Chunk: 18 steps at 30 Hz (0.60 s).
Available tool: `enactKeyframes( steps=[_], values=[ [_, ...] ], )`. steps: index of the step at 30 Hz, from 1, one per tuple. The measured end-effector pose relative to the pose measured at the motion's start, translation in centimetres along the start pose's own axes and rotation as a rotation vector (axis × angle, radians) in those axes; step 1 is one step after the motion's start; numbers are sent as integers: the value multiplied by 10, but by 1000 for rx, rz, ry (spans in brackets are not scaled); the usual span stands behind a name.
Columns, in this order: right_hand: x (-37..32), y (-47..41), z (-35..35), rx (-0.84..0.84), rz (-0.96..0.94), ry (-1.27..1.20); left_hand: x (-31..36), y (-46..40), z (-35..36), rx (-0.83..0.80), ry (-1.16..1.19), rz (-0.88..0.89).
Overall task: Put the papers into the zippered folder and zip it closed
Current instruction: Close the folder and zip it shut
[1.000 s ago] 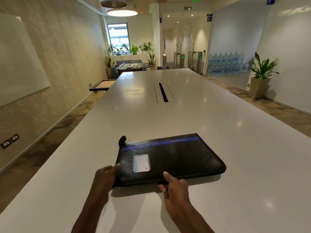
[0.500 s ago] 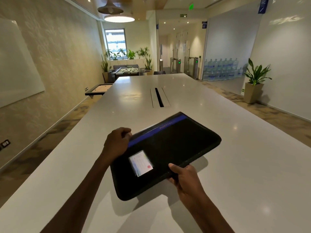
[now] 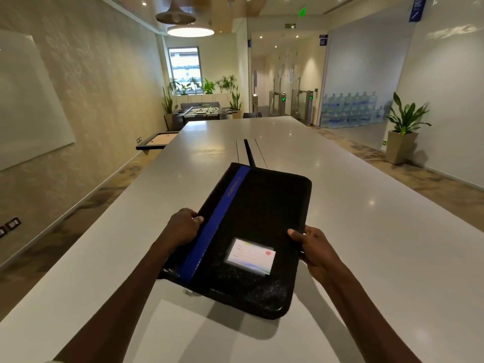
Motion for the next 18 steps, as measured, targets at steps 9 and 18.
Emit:
enactKeyframes(
  steps=[9, 18],
  values=[
    [18, -47, -30, 168, 77, 460, -32, 15, 33, 3, 16, -78],
    [39, -59, -35, 200, 111, 794, -55, 34, 48, 62, 9, -121]
  ],
)
Point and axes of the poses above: each hand's wrist, its own y-axis away from the middle knuckle, its own z-axis out of the palm, x = y × z, the point moved 9 cm from there along -y, towards the middle knuckle, and after that the axes turned 13 degrees about -x, right-handed, at the moved point
